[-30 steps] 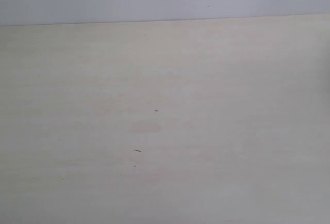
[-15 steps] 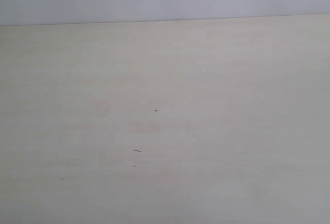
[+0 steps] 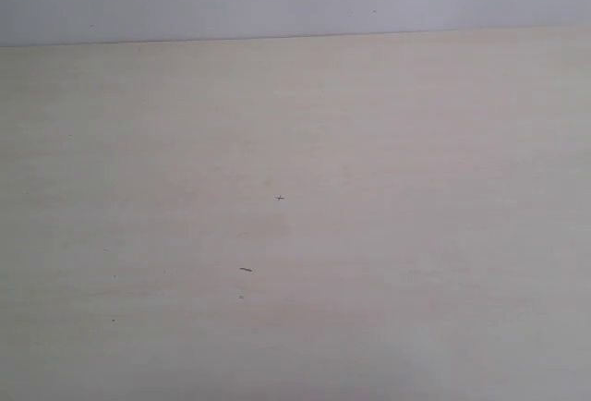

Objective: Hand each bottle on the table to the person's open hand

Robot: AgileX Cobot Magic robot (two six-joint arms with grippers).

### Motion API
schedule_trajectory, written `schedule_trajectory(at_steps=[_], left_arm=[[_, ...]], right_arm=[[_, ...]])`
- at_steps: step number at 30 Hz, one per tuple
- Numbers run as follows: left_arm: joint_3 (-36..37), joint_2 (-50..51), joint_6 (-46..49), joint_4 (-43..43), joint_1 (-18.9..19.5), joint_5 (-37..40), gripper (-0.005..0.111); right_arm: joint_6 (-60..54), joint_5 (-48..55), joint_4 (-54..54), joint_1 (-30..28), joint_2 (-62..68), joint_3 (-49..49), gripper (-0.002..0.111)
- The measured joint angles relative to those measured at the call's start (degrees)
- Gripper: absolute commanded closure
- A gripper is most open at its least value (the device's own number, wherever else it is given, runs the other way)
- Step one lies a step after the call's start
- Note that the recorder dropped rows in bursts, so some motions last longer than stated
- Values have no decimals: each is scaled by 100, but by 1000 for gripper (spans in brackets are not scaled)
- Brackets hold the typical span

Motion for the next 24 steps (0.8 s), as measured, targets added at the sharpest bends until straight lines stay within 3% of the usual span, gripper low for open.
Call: schedule_trajectory(at_steps=[9, 24], left_arm=[[0, 0, 0, 0, 0, 0, 107], [0, 0, 0, 0, 0, 0, 107]], right_arm=[[515, 542, 0, 0, 0, 0, 108], [786, 574, -11, 0, 0, 0, 108]])
